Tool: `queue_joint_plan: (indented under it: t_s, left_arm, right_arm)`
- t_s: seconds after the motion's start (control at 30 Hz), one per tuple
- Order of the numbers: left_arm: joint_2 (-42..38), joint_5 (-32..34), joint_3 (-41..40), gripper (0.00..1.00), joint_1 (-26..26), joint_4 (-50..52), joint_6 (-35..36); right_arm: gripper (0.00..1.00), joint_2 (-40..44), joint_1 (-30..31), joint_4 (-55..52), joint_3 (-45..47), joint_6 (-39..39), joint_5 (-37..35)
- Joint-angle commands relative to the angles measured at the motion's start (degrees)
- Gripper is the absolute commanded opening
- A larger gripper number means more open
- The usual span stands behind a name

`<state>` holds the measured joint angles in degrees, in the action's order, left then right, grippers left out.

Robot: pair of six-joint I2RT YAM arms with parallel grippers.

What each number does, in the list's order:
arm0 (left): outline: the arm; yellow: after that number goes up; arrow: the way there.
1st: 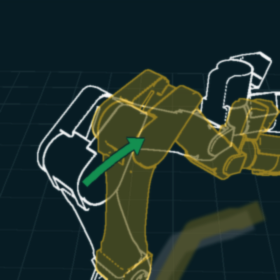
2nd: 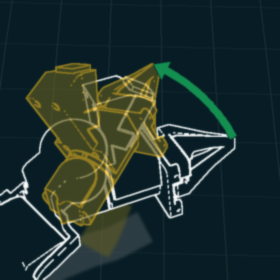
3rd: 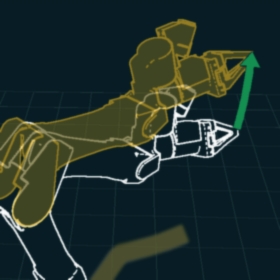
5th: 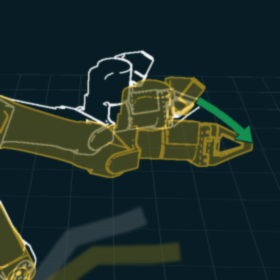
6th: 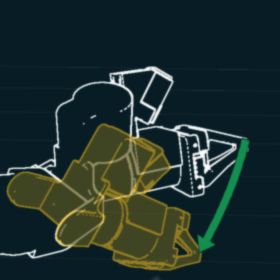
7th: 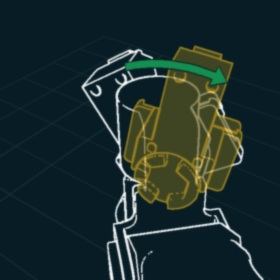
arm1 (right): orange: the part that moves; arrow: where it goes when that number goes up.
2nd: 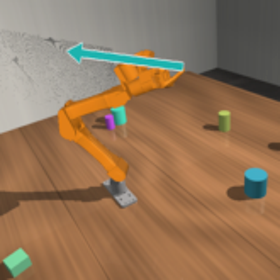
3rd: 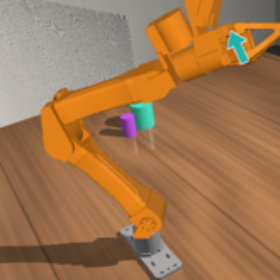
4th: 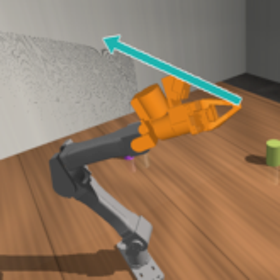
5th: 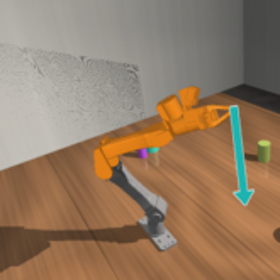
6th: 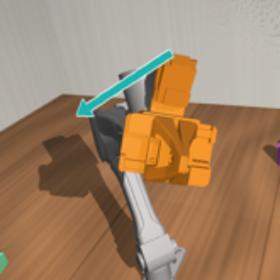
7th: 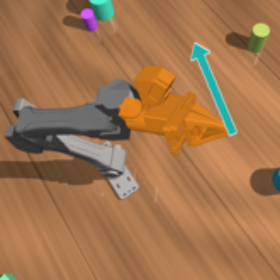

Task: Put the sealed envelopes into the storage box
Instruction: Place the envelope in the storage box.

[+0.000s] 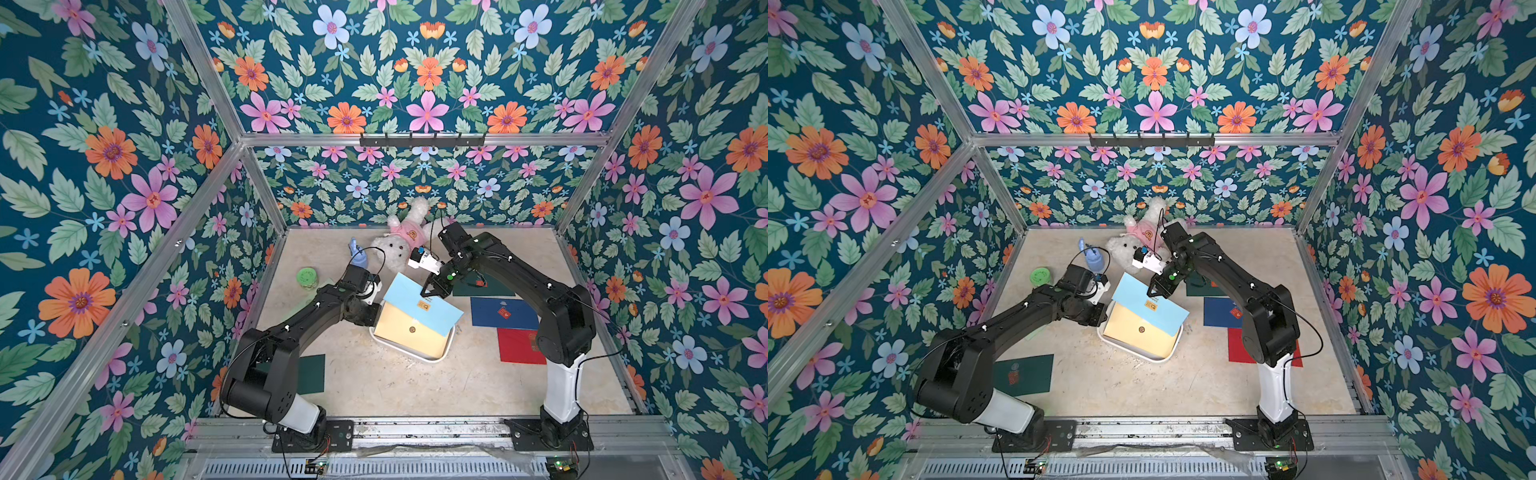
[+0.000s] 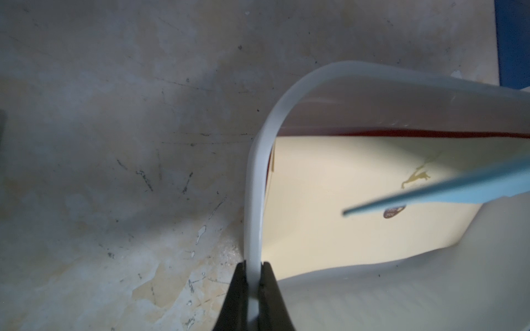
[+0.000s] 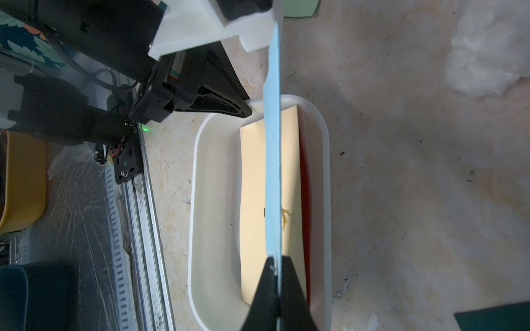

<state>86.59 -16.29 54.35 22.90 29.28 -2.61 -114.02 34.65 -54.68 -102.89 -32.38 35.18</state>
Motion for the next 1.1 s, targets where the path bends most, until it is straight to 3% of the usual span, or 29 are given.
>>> queue_joint_plan:
  t_s: [0.0, 0.43, 0.7, 0.87, 1.07]
  left_arm:
    - [-0.4, 0.7, 0.0, 0.01, 0.0, -0.8, 0.6]
    - [-0.3, 0.5, 0.7, 0.01, 0.1, -0.9, 0.4]
    - [-0.5, 0.2, 0.3, 0.01, 0.1, -1.2, -0.6]
    - [-0.5, 0.7, 0.0, 0.01, 0.1, -1.6, -1.5]
    - [-0.5, 2.6, -0.8, 0.00, 0.0, -1.9, -3.8]
  right_arm:
    - [0.03, -1.0, 0.6, -2.6, 0.4, -1.1, 0.5]
    - [0.03, -8.3, 4.1, -4.2, -2.8, -1.2, -0.9]
    - [0.10, -10.9, 5.3, -3.0, -4.7, -0.2, -0.7]
    - [0.27, -11.2, 5.4, -2.6, -4.7, 0.5, -2.0]
    - [0.36, -8.3, 4.6, -1.5, -4.1, 1.5, -5.3]
